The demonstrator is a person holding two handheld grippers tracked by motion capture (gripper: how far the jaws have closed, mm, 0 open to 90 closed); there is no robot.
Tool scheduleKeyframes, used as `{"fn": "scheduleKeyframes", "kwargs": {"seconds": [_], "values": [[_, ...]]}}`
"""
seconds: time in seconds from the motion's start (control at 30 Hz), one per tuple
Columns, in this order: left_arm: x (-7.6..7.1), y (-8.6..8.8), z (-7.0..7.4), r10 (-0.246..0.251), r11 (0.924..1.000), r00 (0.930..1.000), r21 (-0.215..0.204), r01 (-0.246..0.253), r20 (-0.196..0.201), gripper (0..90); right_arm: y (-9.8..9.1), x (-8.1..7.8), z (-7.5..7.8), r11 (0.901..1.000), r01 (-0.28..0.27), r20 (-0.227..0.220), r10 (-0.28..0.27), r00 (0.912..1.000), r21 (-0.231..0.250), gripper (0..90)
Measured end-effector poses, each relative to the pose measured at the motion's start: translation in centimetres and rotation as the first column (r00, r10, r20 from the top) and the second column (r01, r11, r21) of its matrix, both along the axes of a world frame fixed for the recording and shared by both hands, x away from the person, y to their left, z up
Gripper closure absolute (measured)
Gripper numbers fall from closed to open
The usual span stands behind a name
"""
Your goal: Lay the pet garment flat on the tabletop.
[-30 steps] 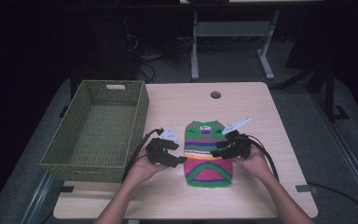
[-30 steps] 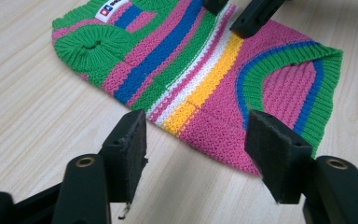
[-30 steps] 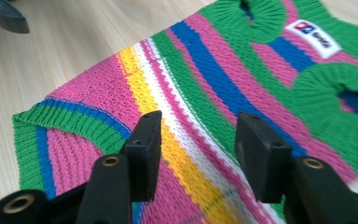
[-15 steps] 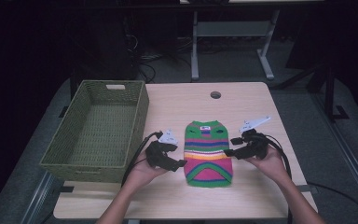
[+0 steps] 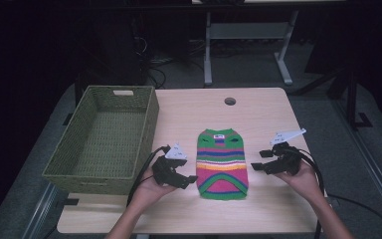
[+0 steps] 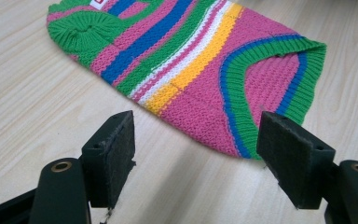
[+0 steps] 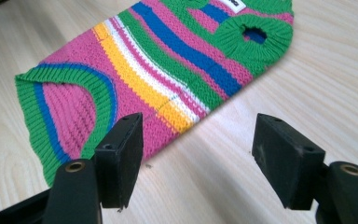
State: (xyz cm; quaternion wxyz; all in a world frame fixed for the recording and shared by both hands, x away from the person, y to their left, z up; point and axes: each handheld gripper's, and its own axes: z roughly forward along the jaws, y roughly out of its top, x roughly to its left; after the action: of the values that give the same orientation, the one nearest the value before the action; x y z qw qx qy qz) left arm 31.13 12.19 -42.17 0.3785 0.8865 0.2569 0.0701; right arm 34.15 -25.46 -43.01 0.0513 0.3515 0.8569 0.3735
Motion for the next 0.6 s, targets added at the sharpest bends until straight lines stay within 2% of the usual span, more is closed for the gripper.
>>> {"fn": "scheduleKeyframes", "kwargs": {"seconds": [0.03,0.07,0.1,0.2,0.23,0.3,0.6], "values": [[-0.1,0.0,-0.1,0.008,0.9998,1.0,-0.016,-0.008,-0.002,27.5,-0.2,-0.2,0.0,1.0,0.003,-0.001,-0.003,1.0,0.002,33.2],[-0.2,0.1,-0.1,0.007,0.9999,1.0,-0.009,-0.007,-0.004,27.5,-0.3,-0.4,0.0,1.0,0.01,-0.007,-0.01,0.9999,0.003,33.2],[-0.4,0.1,-0.2,0.013,0.9997,0.9999,-0.021,-0.014,-0.003,27.5,-0.6,-0.5,-0.1,0.9999,0.011,-0.004,-0.011,0.9999,0.0,33.2],[-0.7,0.2,-0.5,0.011,0.9998,0.9999,-0.015,-0.011,-0.003,27.3,-1.3,-1.0,-0.3,0.9999,0.012,-0.001,-0.012,0.9999,-0.012,32.0],[-0.8,0.2,-0.5,0.014,0.9998,0.9999,-0.017,-0.015,-0.008,27.0,-1.5,-1.2,-0.3,0.9996,0.024,-0.014,-0.024,0.9996,-0.012,31.9],[-1.0,0.3,-0.7,0.014,0.9998,0.9999,-0.014,-0.014,-0.01,27.0,-2.1,-1.7,-0.3,0.9996,0.027,-0.003,-0.027,0.9996,-0.01,32.0],[-2.2,0.6,-1.4,0.016,0.9997,0.9996,-0.016,-0.016,-0.022,26.3,-3.8,-3.4,-1.0,0.9987,0.049,-0.01,-0.05,0.9987,-0.008,30.9]]}}
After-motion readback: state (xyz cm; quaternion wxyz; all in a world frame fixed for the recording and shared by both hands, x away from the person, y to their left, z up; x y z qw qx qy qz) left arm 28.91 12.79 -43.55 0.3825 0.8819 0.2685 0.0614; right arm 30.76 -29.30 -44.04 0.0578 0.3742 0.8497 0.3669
